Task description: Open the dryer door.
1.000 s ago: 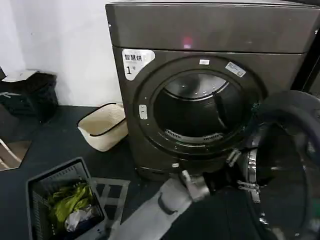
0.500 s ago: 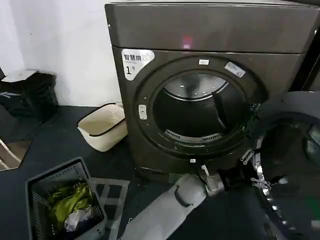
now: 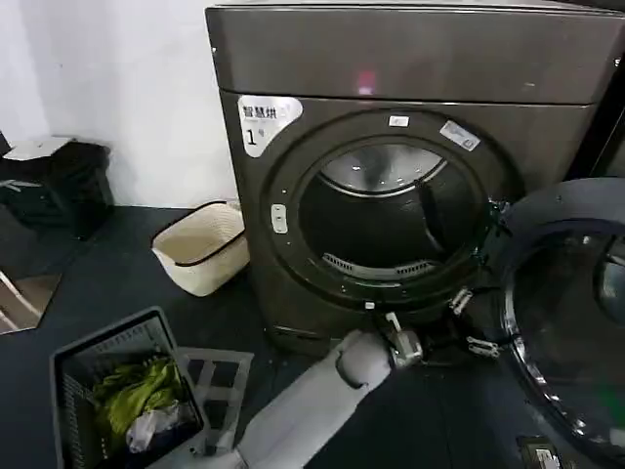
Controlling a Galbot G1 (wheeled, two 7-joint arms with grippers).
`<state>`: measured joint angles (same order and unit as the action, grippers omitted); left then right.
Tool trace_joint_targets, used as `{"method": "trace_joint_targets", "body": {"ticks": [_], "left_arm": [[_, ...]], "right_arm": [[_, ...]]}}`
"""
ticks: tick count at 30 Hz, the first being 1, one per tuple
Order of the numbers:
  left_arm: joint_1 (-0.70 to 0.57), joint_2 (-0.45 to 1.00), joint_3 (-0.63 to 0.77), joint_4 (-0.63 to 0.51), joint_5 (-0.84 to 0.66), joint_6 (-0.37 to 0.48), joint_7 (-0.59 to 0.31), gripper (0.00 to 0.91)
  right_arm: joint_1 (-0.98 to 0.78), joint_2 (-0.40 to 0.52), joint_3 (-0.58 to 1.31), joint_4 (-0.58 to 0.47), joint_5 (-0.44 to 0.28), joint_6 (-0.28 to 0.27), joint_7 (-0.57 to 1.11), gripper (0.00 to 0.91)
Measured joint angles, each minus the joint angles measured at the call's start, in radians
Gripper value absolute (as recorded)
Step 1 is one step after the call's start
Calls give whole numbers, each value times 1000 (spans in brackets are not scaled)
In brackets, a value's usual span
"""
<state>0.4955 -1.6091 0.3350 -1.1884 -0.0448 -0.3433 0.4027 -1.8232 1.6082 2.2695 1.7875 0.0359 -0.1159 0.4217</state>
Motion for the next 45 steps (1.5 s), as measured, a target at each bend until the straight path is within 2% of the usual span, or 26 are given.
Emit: {"method": "trace_joint_targets", "body": {"ticks": [8, 11, 15, 24, 30, 38, 45], "left_arm": [[7, 0, 6, 20, -7, 10, 9, 907], [23, 0, 11, -12, -19, 77, 22, 907], [44, 0, 21, -111, -84, 192, 22, 907], [64, 11, 18, -418, -207, 333, -23, 907], [75, 257, -15, -588, -302, 401, -71, 907], [126, 567, -96, -743, -384, 483, -75, 907], [199, 820, -226, -847, -506, 622, -121, 907]], "right_arm": [[4, -2, -7, 6, 0, 1, -8, 907], [4, -8, -14, 9, 4, 3, -18, 907], [13, -17, -29, 18, 20, 1, -35, 907], [29, -53, -73, 22, 33, -4, -59, 907], [46, -75, -109, 25, 28, -1, -63, 907], [66, -107, -176, 7, 28, 0, -66, 907], [77, -135, -216, -1, 24, -11, -72, 907]]}}
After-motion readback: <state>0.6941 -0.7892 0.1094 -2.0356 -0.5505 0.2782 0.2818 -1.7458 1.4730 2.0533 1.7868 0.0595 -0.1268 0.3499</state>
